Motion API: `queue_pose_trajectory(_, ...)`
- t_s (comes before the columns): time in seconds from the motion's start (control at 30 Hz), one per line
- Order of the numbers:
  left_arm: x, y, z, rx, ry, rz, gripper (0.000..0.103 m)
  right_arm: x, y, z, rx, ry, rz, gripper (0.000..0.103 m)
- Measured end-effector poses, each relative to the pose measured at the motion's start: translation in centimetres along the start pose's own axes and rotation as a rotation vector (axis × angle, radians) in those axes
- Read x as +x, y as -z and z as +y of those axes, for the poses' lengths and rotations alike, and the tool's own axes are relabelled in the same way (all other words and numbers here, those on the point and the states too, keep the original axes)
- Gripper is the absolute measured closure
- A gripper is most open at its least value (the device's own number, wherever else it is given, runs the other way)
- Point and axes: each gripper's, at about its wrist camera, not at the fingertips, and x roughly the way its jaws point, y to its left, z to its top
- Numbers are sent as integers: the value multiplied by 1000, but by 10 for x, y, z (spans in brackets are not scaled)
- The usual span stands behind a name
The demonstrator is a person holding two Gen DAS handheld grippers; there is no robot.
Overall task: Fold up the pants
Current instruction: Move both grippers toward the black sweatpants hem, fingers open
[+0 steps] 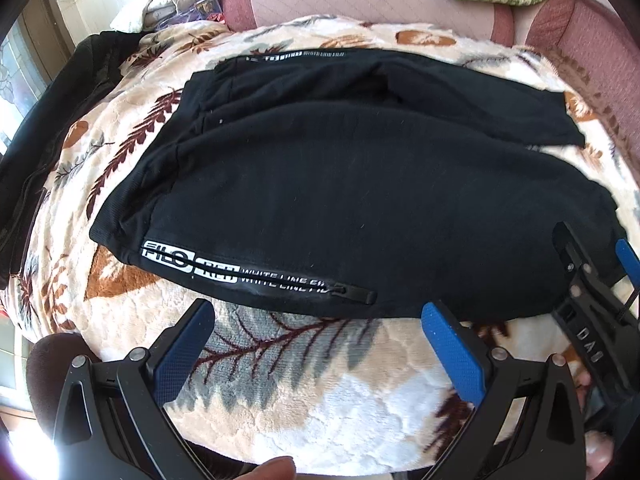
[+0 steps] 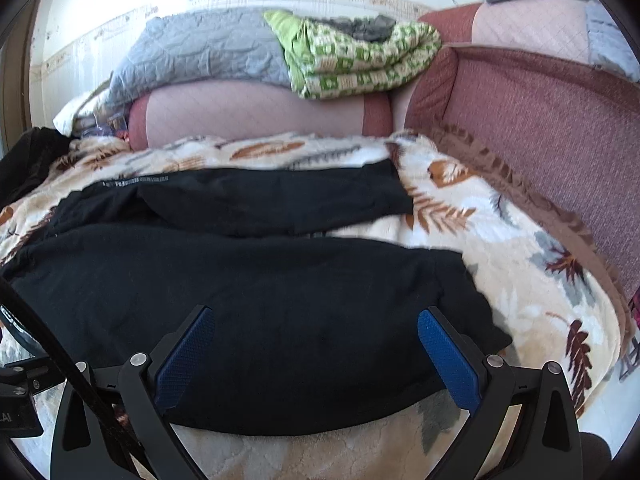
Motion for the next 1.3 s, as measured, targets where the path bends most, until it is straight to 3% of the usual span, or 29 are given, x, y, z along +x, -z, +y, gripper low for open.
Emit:
queue_pose_trajectory(0.2,15,5,8,-27,24,42,0,26,10,-11,77,-34,146,0)
queue_pose_trajectory(0.67,22,9,16,-65,92,48,0,30,12,-6,45,-3,167,0)
queue_pose_trajectory(1.1,17,10,5,18,69,38,0,29,14,-5,69,-5,145,0)
queue_pose_trajectory(1.3,6,8,17,-40,112,33,0,26,15,-4,61,8,143,0)
